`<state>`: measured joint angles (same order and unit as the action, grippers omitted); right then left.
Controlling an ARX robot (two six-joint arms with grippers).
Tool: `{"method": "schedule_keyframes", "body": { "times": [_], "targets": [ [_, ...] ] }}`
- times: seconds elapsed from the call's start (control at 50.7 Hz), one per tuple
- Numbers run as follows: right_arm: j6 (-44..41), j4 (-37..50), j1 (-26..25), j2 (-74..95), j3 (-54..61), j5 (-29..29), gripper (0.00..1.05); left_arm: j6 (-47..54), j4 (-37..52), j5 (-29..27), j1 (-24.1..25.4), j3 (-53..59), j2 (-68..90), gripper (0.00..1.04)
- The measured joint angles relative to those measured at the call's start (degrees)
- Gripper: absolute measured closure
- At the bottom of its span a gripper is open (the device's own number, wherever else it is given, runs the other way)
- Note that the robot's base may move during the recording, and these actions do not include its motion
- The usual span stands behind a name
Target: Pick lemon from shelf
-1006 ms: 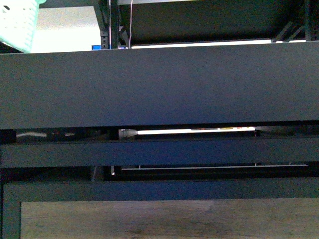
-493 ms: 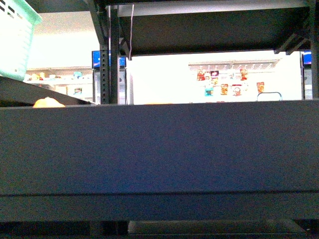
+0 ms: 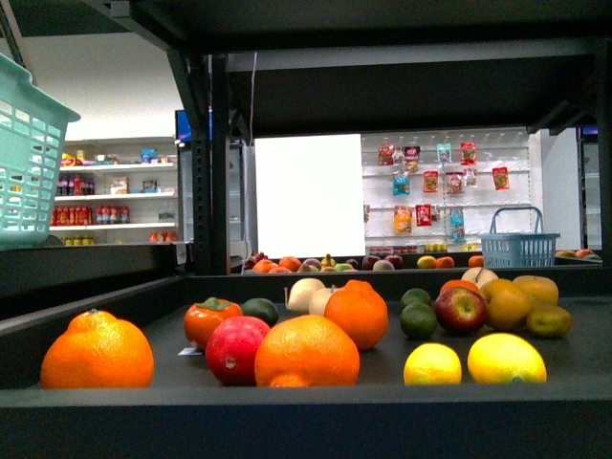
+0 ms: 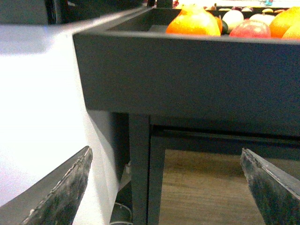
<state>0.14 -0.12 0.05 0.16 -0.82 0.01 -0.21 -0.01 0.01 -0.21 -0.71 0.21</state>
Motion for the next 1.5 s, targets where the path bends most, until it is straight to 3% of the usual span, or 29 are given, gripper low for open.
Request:
{"method": "schedule_keyframes", "body": {
  "times": [1.42, 1.498],
  "targets": [
    [0.0, 0.0, 0.0, 0.0, 0.0, 0.0, 0.08, -0.1, 0.0, 0.0, 0.0, 0.0, 0.0, 0.08],
    [0.0, 0.0, 0.0, 0.0, 0.0, 0.0, 0.08, -8.4, -7.9, -1.6, 0.7, -3.1, 5.0, 0.08]
  ]
}}
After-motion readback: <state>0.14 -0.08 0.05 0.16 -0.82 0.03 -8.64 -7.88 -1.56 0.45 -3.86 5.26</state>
